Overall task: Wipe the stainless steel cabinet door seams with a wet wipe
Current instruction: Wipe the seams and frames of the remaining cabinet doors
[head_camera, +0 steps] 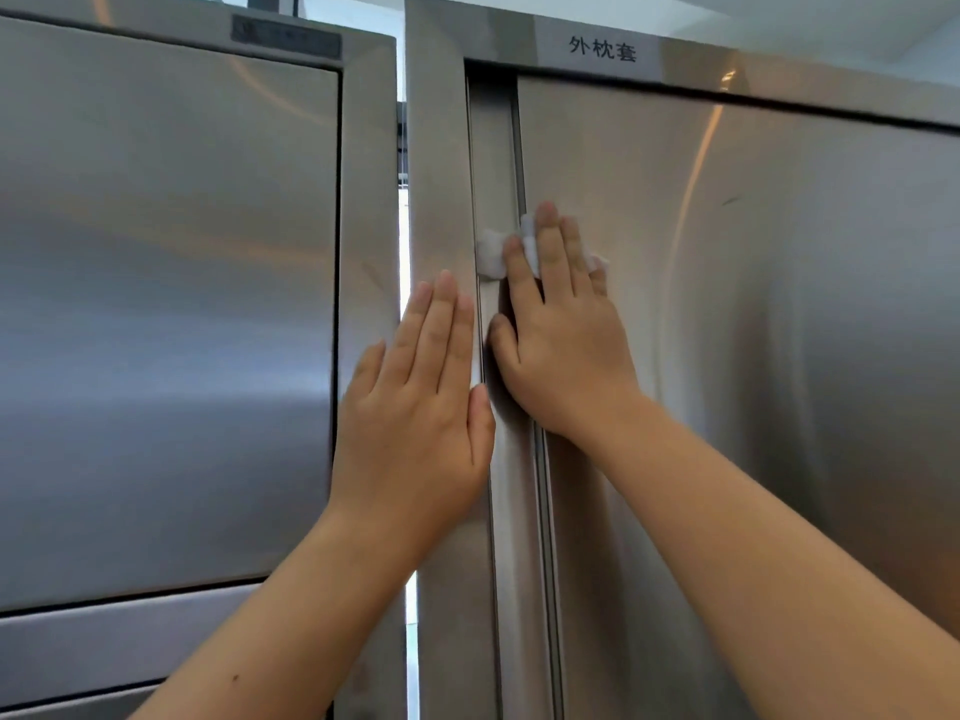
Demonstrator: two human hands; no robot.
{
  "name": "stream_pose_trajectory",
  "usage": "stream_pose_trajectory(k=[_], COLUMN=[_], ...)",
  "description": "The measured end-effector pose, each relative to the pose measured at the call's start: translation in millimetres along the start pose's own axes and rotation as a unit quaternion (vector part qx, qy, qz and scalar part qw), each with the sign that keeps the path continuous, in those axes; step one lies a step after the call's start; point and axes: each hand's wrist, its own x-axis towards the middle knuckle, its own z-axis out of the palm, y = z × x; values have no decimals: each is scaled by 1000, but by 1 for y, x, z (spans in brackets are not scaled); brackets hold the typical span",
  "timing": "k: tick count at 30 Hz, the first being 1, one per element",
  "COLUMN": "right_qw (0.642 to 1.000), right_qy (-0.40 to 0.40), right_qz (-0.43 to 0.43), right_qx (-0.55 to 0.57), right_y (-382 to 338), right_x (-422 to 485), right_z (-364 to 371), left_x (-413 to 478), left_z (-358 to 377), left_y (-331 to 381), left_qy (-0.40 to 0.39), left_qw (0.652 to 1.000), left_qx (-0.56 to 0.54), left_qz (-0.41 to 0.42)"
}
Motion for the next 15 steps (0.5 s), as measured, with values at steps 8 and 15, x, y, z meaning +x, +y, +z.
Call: stream_pose_trajectory(k=[8, 15], right_qw=[1000, 999], right_qy=[-2, 3], right_qz=[1, 16], right_qx=[29, 50], right_y=[-8, -17], right_x=[-44, -84], right_z=[6, 12], left_x=[-25, -53], left_z=[-1, -2], left_y=[8, 15], left_qy=[-8, -21], left_qw=[1000, 1000], left_qx=[-2, 11], left_qz=[-8, -11])
